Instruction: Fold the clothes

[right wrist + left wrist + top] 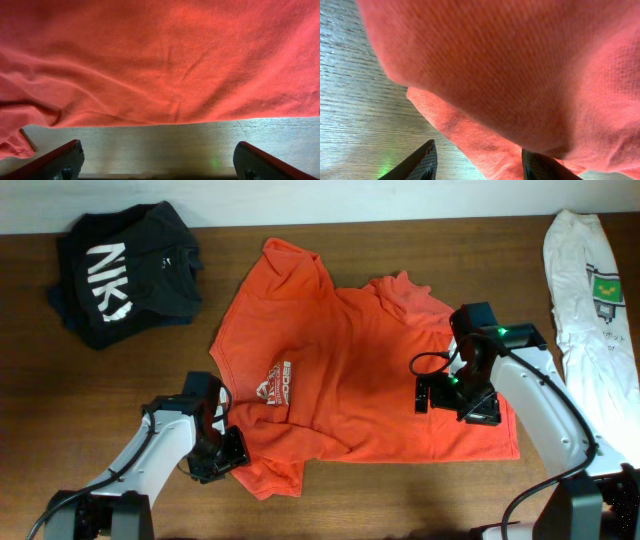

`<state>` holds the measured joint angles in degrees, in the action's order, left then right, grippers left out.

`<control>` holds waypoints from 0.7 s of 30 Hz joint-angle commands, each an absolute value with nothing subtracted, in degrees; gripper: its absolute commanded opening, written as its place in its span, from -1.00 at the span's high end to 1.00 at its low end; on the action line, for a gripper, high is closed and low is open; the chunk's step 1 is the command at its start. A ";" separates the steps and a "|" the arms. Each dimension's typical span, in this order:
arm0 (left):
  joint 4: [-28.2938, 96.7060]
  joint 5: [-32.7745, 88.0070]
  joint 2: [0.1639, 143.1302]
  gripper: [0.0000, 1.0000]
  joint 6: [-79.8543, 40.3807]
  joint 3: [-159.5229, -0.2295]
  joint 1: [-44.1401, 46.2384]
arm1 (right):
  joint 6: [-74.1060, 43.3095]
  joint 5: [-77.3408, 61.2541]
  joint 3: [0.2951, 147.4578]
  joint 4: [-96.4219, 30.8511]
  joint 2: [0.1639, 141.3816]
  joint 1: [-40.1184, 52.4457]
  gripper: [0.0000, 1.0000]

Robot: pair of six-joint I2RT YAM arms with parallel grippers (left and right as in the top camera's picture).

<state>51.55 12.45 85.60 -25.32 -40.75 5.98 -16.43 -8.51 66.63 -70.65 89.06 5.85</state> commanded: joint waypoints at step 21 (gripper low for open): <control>54.92 12.27 85.38 0.12 -27.35 -40.29 5.85 | -16.29 -8.40 66.52 -71.05 88.23 6.37 -0.97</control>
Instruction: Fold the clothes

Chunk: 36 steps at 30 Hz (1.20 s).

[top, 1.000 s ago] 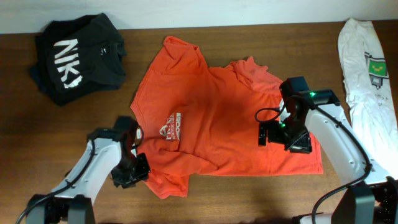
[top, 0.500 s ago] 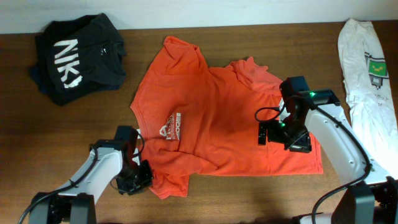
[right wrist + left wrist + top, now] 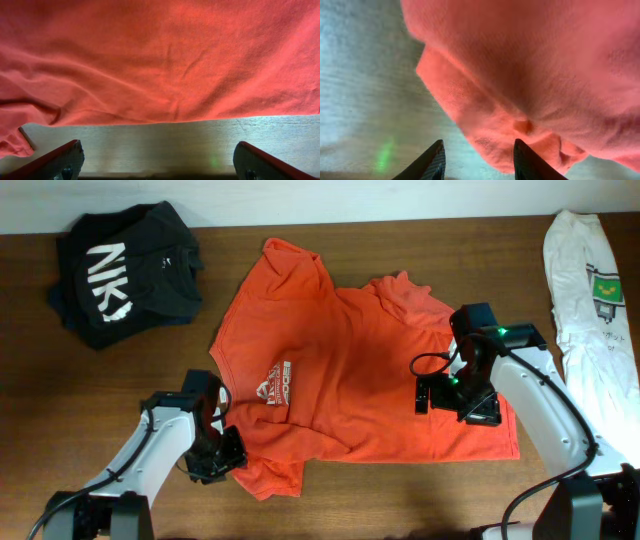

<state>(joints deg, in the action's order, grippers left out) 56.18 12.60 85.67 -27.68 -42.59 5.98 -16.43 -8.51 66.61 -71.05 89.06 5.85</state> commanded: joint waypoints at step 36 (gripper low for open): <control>46.74 16.82 85.38 0.99 -30.63 -33.34 5.85 | -16.32 -8.40 66.52 -71.07 88.23 6.37 -0.97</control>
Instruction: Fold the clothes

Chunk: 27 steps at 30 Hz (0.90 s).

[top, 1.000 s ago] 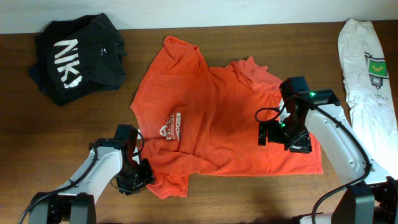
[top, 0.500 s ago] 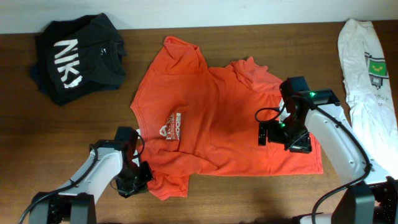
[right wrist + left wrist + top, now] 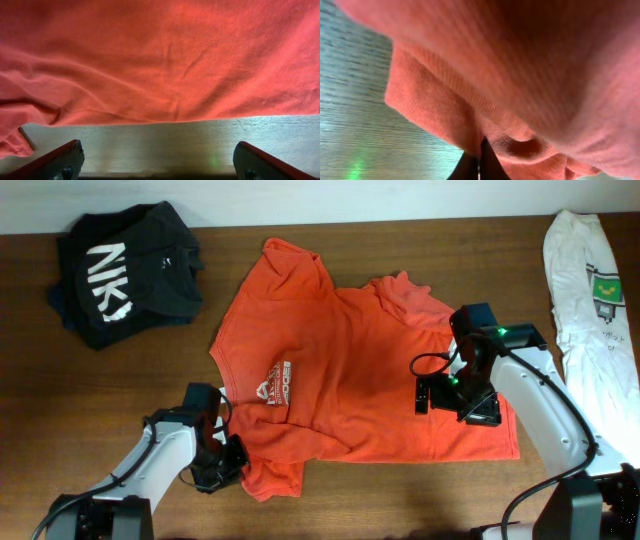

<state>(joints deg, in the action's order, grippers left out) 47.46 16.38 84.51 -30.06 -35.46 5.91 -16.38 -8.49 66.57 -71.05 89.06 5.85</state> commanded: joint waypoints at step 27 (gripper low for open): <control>87.81 7.88 70.78 -0.98 -26.85 -55.55 7.86 | -16.34 -8.40 66.52 -70.83 88.23 6.37 -0.97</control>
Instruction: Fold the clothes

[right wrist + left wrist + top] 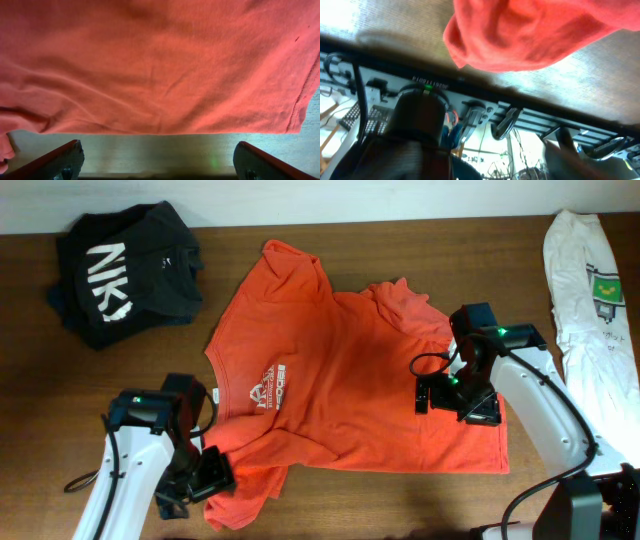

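Note:
The orange T-shirt [350, 380] lies spread across the middle of the table, logo up. Its front-left corner [235, 502] is bunched near the table's front edge. My left gripper [205, 480] hovers just left of that bunch. In the left wrist view the orange cloth [530, 35] lies ahead, apart from the fingers, which show only as dark blurs set wide apart. My right gripper [455, 395] hangs over the shirt's right part. Its fingers are wide open [159, 155] above bare wood, with the shirt's hem [160, 60] just beyond them.
A crumpled black shirt with white letters [125, 270] lies at the back left. A white shirt [590, 290] lies along the right edge. The table's front edge and metal frame [530, 107] are close by the left gripper. Brown tabletop [400, 510] shows in front of the shirt.
My left gripper was shut on the shirt's front-left fold. Now it is further front-left, higher and open. The corner and hem have been drawn front-left, and the right hem has shifted. The right arm is unmoved.
My left gripper stood open at the folded-under front-left corner, then closer around it, then shut on it. That corner now lies pulled out toward the front edge and is let go. The right gripper stayed open over the shirt's right side throughout.

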`<state>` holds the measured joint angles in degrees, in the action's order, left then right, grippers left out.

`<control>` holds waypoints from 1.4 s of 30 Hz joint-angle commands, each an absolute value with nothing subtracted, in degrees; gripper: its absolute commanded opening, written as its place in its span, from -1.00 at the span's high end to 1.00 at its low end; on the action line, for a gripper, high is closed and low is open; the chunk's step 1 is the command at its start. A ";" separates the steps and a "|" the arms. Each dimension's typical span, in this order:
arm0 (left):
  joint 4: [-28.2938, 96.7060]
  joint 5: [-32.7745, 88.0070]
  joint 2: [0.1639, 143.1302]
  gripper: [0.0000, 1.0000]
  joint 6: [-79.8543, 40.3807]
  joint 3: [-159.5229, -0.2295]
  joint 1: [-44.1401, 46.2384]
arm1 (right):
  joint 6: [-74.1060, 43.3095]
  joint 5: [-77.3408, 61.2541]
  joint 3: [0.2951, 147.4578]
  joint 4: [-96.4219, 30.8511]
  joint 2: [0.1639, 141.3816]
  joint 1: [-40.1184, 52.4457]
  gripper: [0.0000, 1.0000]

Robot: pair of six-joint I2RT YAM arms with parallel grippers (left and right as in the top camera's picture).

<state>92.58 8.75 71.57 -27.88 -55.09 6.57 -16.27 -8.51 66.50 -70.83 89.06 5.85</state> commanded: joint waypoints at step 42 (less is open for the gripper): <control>20.67 -14.28 106.08 0.98 -11.18 -58.00 -8.03 | -15.25 -8.19 64.88 -72.86 88.23 6.37 -0.97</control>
<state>21.08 -8.64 104.25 -16.10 -56.45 -6.17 -15.59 -8.49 65.32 -72.79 89.01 5.85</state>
